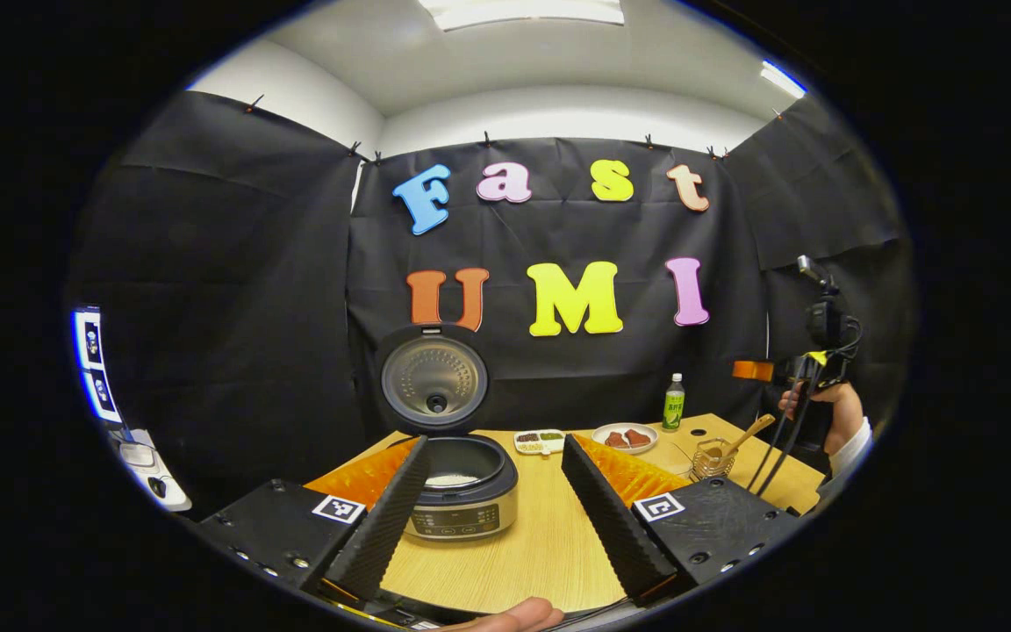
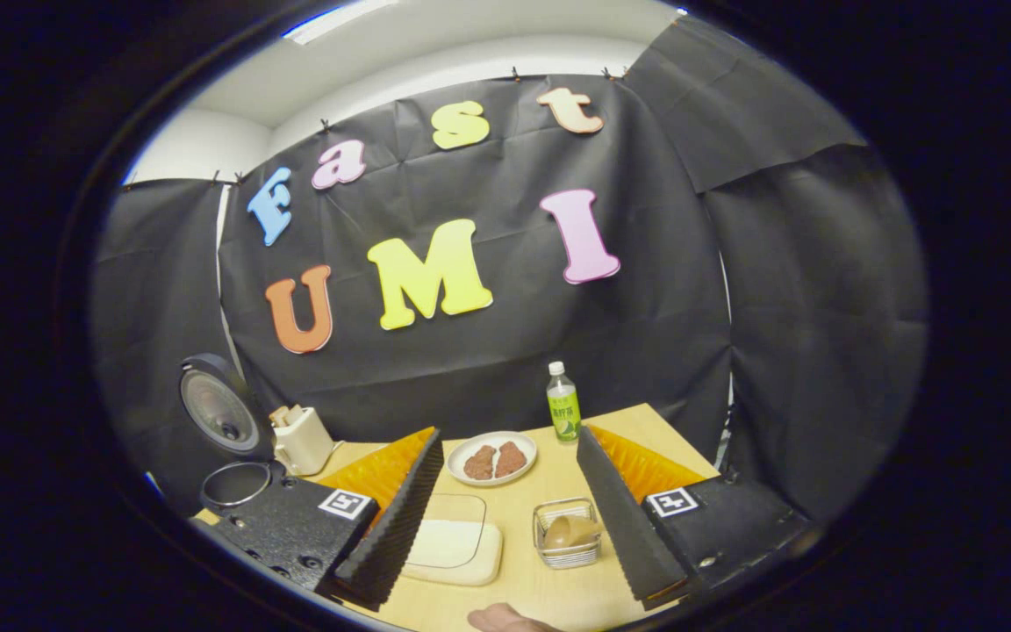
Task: Close the left gripper, press the button to open the rice cooker; take a wooden spoon from the chopstick holder with the right hand, scoop a spoonful of rice and pour it into the rice cooker, then put the wooden spoon back into the chopstick holder.
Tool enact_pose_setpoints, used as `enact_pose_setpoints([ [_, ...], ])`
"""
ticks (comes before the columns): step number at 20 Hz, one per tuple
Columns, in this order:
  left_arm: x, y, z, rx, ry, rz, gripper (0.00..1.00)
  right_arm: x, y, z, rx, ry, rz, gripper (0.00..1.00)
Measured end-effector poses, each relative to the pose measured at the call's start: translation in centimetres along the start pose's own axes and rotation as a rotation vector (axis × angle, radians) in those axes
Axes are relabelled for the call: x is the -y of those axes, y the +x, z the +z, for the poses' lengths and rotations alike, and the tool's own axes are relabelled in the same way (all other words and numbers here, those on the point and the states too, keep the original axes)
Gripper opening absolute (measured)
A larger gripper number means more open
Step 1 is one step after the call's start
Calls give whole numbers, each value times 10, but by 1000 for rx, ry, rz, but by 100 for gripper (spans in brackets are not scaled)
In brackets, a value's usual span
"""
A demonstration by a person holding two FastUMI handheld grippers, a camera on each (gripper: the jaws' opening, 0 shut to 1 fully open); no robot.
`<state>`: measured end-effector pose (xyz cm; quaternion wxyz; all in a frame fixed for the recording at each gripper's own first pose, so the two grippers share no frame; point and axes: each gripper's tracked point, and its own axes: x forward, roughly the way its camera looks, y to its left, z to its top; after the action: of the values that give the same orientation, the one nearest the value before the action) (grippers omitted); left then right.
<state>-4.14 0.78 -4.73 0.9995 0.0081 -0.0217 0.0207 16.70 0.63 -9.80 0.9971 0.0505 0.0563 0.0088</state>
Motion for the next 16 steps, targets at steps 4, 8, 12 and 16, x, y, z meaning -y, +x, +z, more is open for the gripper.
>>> enact_pose_setpoints([
  [4,-3,32,1,-18,29,15,96,7,-39,15,27,-67,-39,99],
  [8,-10,61,4,-58,-6,26,96,9,-70,24,44,-117,-35,99],
  [12,-26,87,28,-48,-8,57,96,-12,-92,30,59,-164,50,99],
  [16,-39,120,54,-30,-6,74,96,-40,-100,8,42,-205,140,99],
])
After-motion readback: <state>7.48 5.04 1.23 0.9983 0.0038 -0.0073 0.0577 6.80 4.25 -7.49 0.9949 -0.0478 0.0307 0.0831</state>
